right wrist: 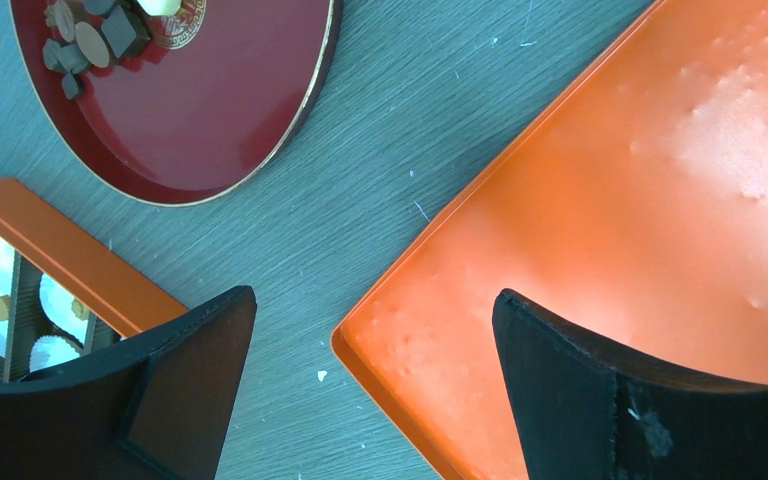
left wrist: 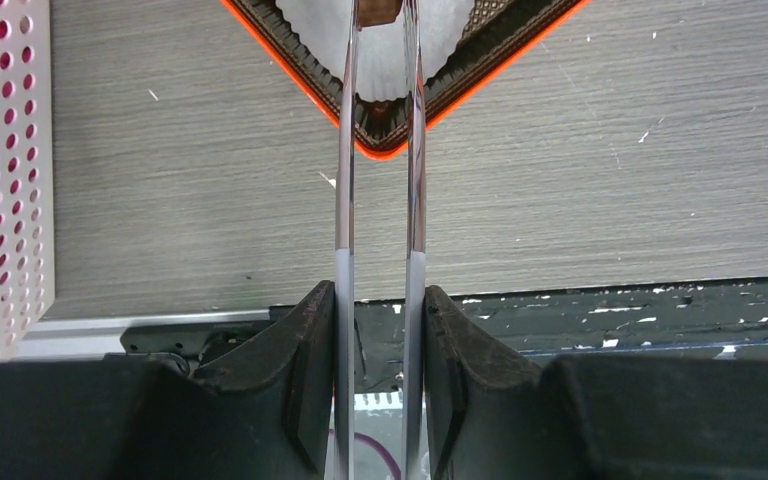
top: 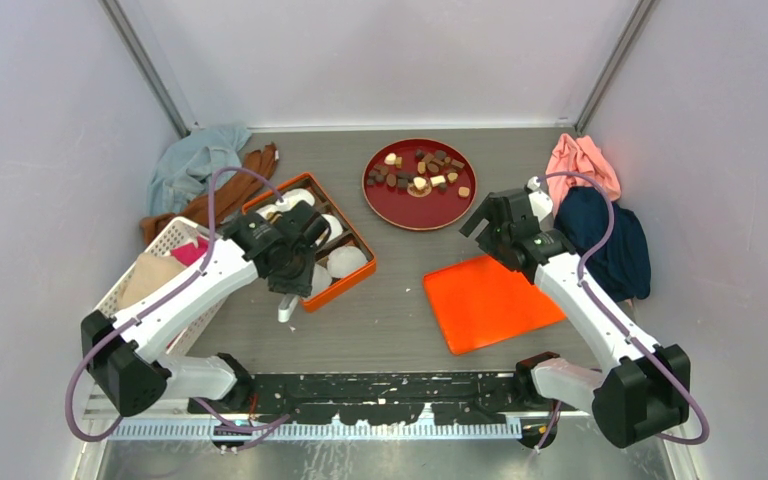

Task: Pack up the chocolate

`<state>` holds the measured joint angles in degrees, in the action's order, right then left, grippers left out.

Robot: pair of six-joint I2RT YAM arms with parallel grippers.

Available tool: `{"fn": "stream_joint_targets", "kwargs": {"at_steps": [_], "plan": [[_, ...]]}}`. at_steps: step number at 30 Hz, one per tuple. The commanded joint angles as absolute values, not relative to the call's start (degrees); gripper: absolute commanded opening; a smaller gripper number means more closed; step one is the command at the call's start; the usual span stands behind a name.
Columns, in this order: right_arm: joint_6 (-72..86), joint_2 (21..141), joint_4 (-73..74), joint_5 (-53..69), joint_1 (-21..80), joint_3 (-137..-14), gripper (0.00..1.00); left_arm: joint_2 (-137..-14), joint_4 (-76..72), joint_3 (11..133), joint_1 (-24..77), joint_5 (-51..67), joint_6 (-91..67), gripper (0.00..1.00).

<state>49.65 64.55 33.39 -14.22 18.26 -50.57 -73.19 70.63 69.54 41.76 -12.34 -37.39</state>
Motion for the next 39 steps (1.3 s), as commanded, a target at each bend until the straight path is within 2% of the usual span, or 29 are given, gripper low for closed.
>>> {"fn": "stream_joint_targets", "kwargs": {"at_steps": [1,9,14,20,24,29,32,35,39], "plan": [[49.6,64.7,31.0,-14.0,18.1,-51.9,0.93,-72.8,69.6,68.3,41.5,-11.9,-39.1,0.0],[49.8,64.8,30.8,-13.5,18.1,-52.0,0.93,-75.6,65.8,65.8,41.5,-12.1,-39.5,0.03],[49.6,64.1,31.1,-13.7,18.1,-51.9,0.93,-77.2,64.3,65.9,41.5,-12.0,-39.2,0.13],[49.6,64.5,31.1,-13.6,18.1,-52.1,0.94,-77.2,64.5,66.2,41.5,-12.6,-39.0,0.33],[49.7,64.9,30.8,-13.3,18.1,-52.3,0.93,-77.1,64.9,66.5,41.5,-13.0,-38.8,0.35],[49.5,65.2,30.8,-13.2,18.0,-52.6,0.93,-76.8,65.8,67.1,41.5,-14.0,-38.6,0.43],[49.5,65.2,30.7,-13.0,18.1,-52.6,0.93,-76.5,66.1,67.3,41.5,-14.3,-38.5,0.43],[49.5,65.3,30.8,-12.9,18.1,-52.6,0.93,-75.5,66.7,68.4,41.5,-15.7,-38.7,0.32],[49.6,64.9,30.8,-13.1,18.1,-52.4,0.94,-74.3,69.4,72.5,41.5,-19.1,-37.6,0.29]]}}
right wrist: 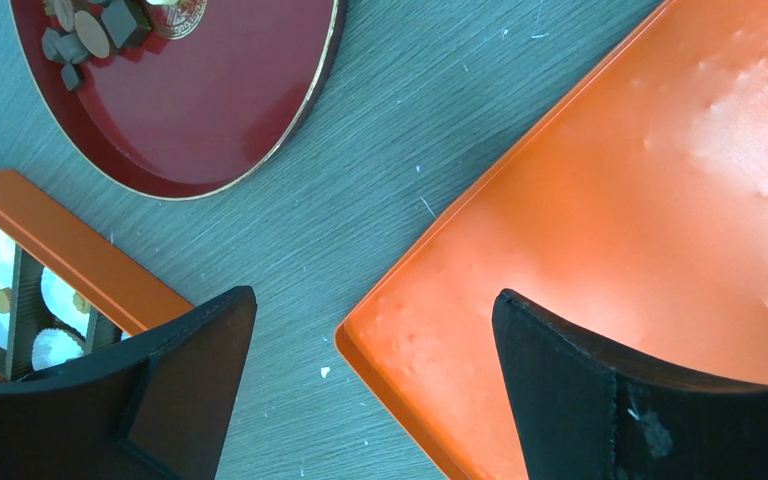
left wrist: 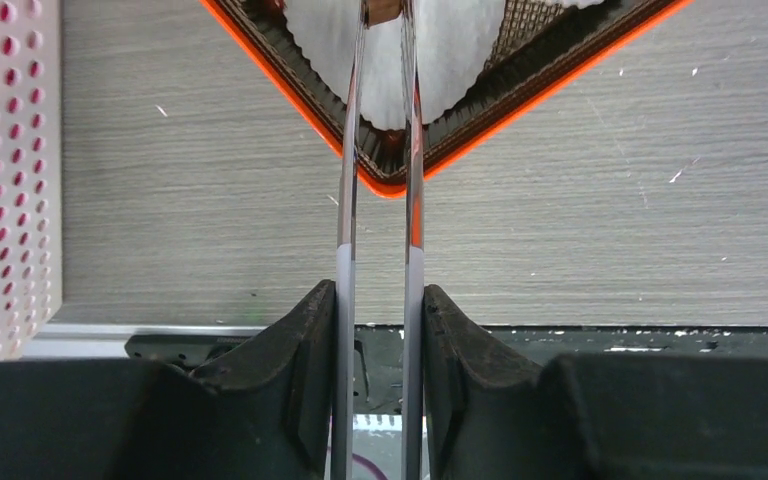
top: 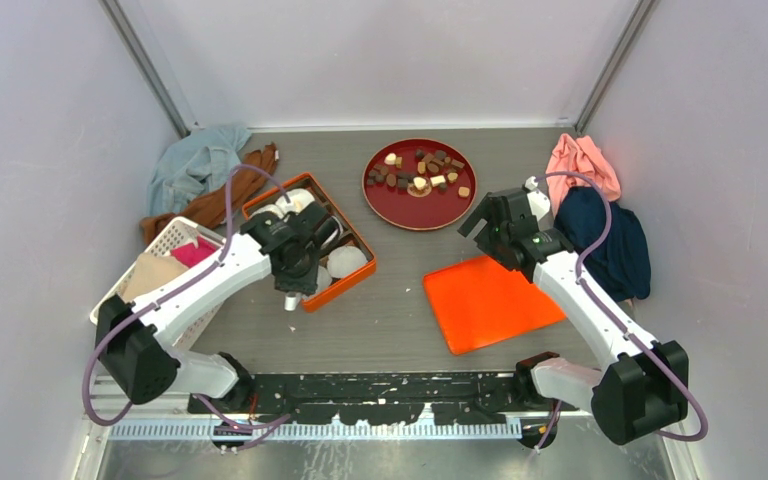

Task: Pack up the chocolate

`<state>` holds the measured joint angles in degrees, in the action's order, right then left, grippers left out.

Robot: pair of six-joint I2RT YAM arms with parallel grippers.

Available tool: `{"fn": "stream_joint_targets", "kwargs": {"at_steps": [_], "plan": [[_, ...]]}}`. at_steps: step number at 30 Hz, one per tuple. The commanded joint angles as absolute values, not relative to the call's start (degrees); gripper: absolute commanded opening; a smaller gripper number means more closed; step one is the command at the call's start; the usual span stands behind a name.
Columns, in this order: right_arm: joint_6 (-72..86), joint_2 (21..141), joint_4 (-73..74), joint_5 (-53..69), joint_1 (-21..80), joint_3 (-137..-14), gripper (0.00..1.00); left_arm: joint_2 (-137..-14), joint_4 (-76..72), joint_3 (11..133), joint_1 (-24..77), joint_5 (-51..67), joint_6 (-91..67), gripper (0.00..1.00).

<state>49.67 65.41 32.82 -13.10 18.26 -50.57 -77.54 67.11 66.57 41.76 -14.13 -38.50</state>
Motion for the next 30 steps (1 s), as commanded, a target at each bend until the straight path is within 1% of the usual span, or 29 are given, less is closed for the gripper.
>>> {"fn": "stream_joint_targets", "kwargs": {"at_steps": [1,5,9,18,28,30], "plan": [[49.6,64.8,30.8,-13.1,18.1,-52.4,0.93,-74.2,70.5,74.2,41.5,-20.5,-37.2,0.29],[49.6,64.7,30.8,-13.2,18.1,-52.1,0.93,-74.2,73.0,78.6,41.5,-23.5,-35.4,0.28],[49.7,64.6,30.8,-13.1,18.0,-52.0,0.93,-74.7,73.3,79.2,41.5,-23.9,-34.7,0.26],[49.7,64.8,30.7,-13.4,18.1,-51.9,0.93,-73.2,72.1,74.2,41.5,-19.5,-36.1,0.23],[49.9,65.2,30.6,-13.0,18.1,-52.0,0.93,-74.3,67.6,70.0,41.5,-13.7,-36.8,0.23],[49.8,65.1,30.7,-13.2,18.1,-52.0,0.93,-74.6,67.3,69.4,41.5,-13.8,-36.8,0.25]]}}
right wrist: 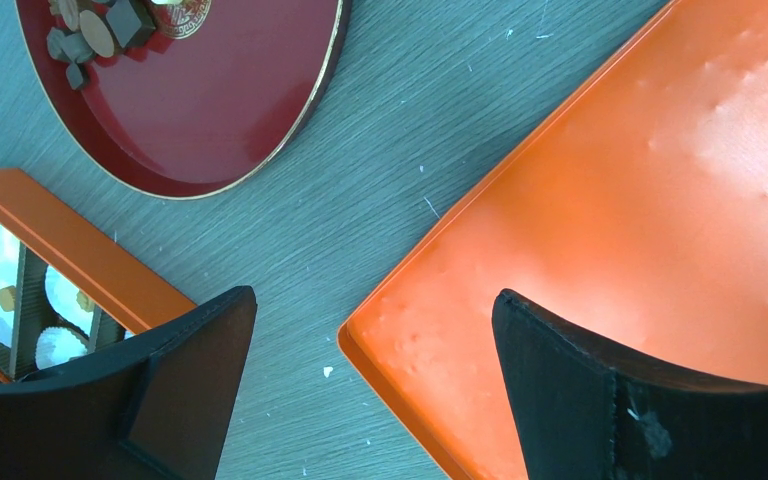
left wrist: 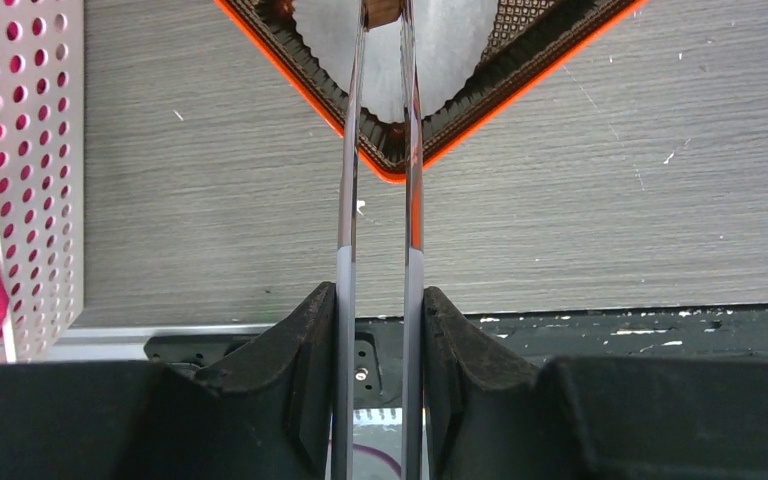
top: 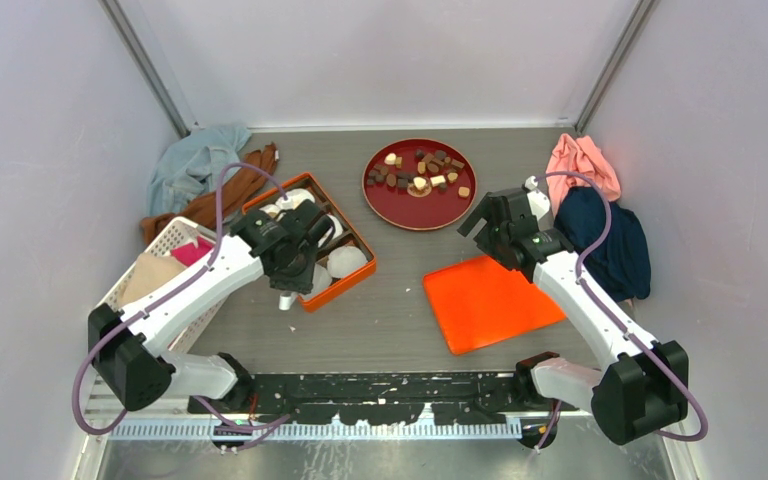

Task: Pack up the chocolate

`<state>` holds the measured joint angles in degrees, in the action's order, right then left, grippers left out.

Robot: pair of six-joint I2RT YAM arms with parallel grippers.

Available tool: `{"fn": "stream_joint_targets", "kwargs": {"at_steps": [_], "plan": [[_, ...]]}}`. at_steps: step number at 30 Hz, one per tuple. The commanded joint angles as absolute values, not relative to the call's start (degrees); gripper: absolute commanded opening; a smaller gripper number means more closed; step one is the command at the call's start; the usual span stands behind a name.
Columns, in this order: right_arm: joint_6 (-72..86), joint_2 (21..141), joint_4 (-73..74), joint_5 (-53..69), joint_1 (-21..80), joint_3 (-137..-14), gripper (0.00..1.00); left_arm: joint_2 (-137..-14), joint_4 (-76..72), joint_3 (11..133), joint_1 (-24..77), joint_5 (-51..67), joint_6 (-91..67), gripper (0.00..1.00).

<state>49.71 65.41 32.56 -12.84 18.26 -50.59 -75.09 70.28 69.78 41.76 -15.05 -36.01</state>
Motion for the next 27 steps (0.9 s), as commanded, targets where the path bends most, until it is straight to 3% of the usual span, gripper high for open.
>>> {"fn": "stream_joint_targets", "kwargs": {"at_steps": [1,14,27], "plan": [[49.8,65.1,30.7,-13.2,18.0,-51.9,0.93,-74.7,67.3,69.2,41.5,-13.9,-36.8,0.27],[49.9,65.1,30.8,-13.1,18.1,-52.0,0.93,-74.6,67.6,68.9,41.5,-14.7,-36.9,0.4],[50.0,64.9,30.8,-13.2,18.1,-52.1,0.93,-72.7,68.1,76.5,41.5,-17.9,-34.9,0.31]]}}
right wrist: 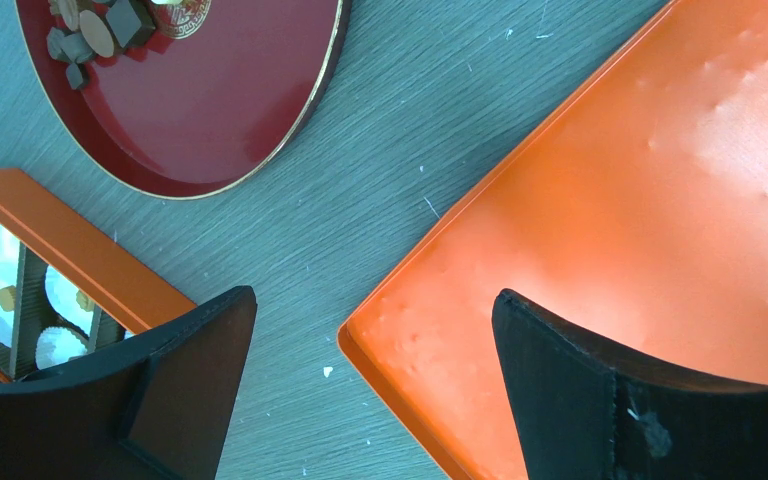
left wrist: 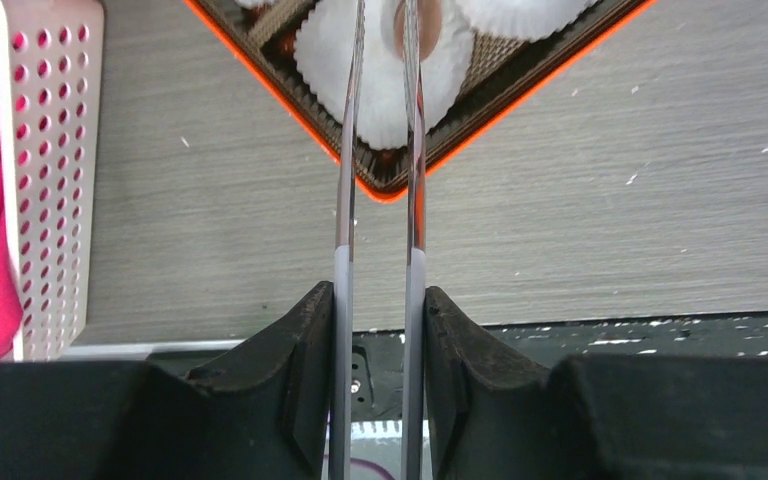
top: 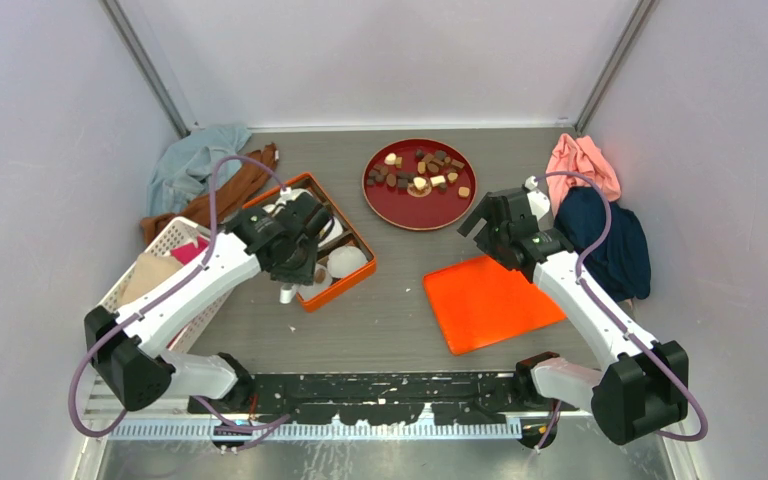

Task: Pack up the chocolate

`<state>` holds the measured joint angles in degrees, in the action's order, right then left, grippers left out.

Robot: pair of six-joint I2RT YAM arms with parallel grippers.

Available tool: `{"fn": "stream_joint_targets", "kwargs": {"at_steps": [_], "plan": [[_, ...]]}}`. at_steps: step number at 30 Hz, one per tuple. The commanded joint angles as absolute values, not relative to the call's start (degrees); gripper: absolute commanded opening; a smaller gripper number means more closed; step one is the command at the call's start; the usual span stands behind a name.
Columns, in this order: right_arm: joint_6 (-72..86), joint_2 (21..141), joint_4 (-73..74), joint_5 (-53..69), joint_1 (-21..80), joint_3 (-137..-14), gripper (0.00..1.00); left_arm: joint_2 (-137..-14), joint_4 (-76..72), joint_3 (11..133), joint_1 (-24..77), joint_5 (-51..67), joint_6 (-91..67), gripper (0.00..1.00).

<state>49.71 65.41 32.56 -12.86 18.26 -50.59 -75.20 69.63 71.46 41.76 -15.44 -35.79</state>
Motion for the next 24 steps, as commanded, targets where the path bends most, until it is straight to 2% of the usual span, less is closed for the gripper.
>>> {"fn": "stream_joint_targets", "kwargs": {"at_steps": [1,12,17,24], "plan": [[50.1,64.9,30.8,-13.1,18.1,-52.1,0.93,-73.0,67.2,77.0,41.5,-17.6,-34.5,0.3],[49.9,61.8,33.7,-15.3,18.1,-53.0,0.93,-85.7,43.8,85.6,41.6,-9.1,-29.1,0.28],[49.8,59.5,36.1,-16.7,18.1,-53.1,0.93,-96.6,41.7,94.2,41.6,-6.7,-27.0,0.28],[50.3,57.4,37.6,-17.3,18.1,-52.7,0.93,-106.7,39.3,101.1,41.5,-9.7,-25.3,0.31]]}}
